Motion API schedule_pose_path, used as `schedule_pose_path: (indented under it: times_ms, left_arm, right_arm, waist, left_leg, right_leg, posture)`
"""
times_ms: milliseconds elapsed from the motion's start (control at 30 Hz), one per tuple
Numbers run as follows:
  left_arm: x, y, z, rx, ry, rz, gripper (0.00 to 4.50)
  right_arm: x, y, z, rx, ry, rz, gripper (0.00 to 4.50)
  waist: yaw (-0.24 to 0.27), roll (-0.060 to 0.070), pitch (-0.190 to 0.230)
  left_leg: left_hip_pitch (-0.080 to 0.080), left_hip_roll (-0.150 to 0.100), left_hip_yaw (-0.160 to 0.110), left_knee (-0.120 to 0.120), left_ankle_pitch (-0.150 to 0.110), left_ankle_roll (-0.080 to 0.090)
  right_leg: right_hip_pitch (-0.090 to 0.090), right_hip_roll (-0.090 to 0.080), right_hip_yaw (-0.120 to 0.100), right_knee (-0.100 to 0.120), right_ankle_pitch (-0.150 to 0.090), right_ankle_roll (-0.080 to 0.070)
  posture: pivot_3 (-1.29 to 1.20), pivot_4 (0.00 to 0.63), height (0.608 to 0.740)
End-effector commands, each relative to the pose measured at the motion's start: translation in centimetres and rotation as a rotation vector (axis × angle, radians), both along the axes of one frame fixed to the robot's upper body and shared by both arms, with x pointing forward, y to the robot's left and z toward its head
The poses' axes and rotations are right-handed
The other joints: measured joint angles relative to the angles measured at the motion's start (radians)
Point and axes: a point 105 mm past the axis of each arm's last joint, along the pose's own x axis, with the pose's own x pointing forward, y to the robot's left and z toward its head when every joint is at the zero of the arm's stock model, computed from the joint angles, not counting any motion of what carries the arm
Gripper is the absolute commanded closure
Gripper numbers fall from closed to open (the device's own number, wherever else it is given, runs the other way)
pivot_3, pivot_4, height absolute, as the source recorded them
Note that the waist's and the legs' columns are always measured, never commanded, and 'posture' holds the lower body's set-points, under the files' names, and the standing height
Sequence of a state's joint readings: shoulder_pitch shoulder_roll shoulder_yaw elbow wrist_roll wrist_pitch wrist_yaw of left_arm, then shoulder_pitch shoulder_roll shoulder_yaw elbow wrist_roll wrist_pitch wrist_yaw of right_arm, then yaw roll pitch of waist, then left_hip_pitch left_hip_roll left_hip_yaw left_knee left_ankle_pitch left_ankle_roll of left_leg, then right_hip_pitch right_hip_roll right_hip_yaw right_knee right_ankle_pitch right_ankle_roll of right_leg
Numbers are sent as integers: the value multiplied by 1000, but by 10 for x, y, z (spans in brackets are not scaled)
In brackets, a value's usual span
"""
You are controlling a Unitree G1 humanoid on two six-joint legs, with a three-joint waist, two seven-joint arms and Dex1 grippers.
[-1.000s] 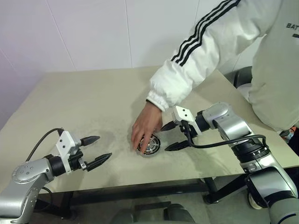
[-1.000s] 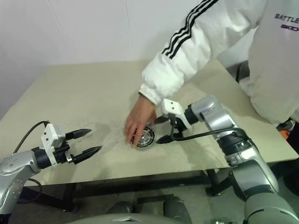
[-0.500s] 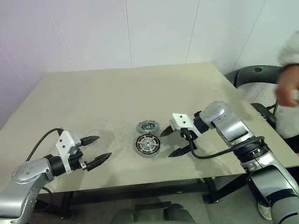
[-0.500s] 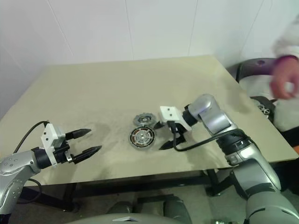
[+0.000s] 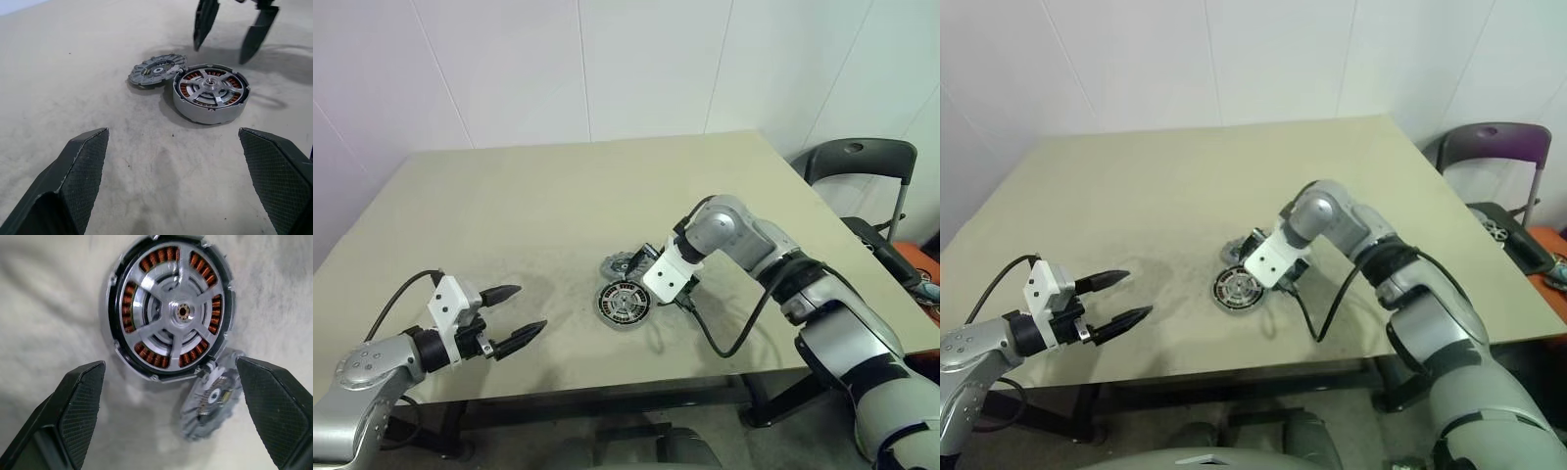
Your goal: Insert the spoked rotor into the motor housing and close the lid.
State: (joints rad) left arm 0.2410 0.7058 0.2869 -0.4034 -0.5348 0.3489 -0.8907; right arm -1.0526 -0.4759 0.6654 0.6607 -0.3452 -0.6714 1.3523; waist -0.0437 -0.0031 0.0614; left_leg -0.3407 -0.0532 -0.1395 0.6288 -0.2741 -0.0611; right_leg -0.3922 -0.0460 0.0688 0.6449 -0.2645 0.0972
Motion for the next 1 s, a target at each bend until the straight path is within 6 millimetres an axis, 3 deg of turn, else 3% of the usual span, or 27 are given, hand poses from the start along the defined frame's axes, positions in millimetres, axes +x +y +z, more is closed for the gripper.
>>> schedule_pose_path:
  times_ms: [33, 400, 833, 867, 1000]
  left_arm:
    - [-1, -1, 10, -1, -44, -1, 0]
    - [-5, 0, 9, -1, -45, 16, 0]
    - [-4, -1, 9, 0, -48, 14, 0]
    - [-4, -1, 9, 1, -49, 13, 0]
    - [-2, -1, 9, 2, -49, 11, 0]
  right_arm:
    - [3, 5, 5, -19, -61, 77, 39]
    - [2, 2, -7, -72, -68, 135, 39]
    - [-9, 3, -15, -61, 18, 105, 4230]
    - [-10, 4, -15, -59, 33, 99, 4428]
    - [-15, 8, -16, -43, 82, 66, 4433]
  waist:
    - [0, 0, 0]
    - [-1, 0, 0]
    - [-1, 0, 0]
    - [-1, 0, 0]
    - [-1, 0, 0]
  left_leg:
    - [0, 0, 0, 0, 0, 0]
    - [1, 0, 0, 0, 0, 0]
    - [1, 0, 0, 0, 0, 0]
    - [1, 0, 0, 0, 0, 0]
    - [2, 0, 0, 1, 0, 0]
  right_leg:
    - [0, 0, 0, 0, 0, 0]
    - [0, 0, 0, 1, 0, 0]
    - [1, 0, 0, 1, 0, 0]
    - [1, 1, 0, 1, 0, 0]
    - [1, 1, 0, 2, 0, 0]
  posture:
    - [0, 0, 740]
    - [0, 0, 740]
    - [0, 0, 740]
    - [0, 0, 740]
    - [0, 0, 740]
